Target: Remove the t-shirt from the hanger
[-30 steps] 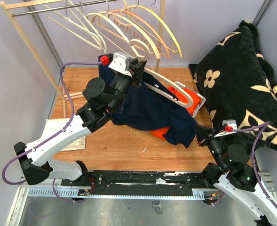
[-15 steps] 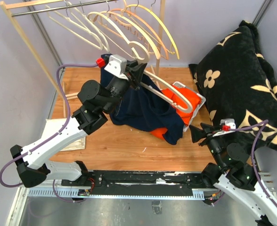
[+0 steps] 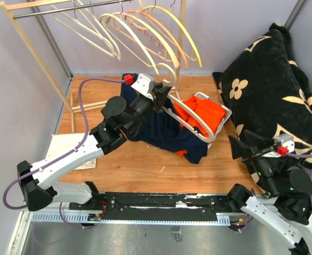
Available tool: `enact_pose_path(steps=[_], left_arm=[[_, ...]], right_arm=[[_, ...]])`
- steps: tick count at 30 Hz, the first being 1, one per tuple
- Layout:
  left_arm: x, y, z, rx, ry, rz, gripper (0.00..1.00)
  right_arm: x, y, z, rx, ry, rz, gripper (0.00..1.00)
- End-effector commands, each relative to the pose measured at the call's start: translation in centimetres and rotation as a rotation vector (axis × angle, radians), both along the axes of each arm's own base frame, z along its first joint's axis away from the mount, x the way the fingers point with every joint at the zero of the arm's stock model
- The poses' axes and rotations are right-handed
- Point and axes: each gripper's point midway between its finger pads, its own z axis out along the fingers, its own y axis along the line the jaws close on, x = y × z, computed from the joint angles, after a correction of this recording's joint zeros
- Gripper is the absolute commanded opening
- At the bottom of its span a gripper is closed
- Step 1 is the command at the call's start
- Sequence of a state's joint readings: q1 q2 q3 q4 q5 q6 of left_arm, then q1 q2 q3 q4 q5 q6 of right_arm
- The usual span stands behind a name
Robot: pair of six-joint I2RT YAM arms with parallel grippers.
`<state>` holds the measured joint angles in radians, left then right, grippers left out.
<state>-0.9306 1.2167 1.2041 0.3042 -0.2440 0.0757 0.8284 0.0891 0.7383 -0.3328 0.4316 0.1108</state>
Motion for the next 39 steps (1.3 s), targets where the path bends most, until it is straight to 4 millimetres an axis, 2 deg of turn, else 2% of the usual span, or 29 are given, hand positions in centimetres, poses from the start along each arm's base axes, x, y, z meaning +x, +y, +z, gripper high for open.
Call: enact_pose_path(steps=[1, 6, 9, 19, 28, 39], left_arm=[[0.0, -0.7, -0.4, -0.012, -0.012, -0.035, 0.0], [-0.1, -2.2, -2.7, 0.036, 0.019, -0.083, 0.0], [-0.1, -2.8, -4.1, 0.064, 0.041, -0.097, 0.01], [-0.4, -4.1, -7.0, 0.107, 0.092, -0.14, 0.0], [-1.2, -4.2, -7.3, 0.106, 0.078, -0.167, 0.01], [-2.0, -4.0, -6.5, 0.077, 0.055, -0.183, 0.0]], right_arm=[[-0.6, 1.9, 2.0, -0.094, -0.056, 0.108, 0.62], [-0.4, 4.8, 3.2, -0.164, -0.038, 0.215, 0.61], [0.2, 6.9, 3.2, -0.195, -0.005, 0.274, 0.61], [1.5, 11.6, 2.1, -0.225, 0.108, 0.396, 0.57], [2.3, 14.1, 0.2, -0.236, 0.185, 0.449, 0.52], [2.9, 15.1, -1.3, -0.23, 0.224, 0.458, 0.42]])
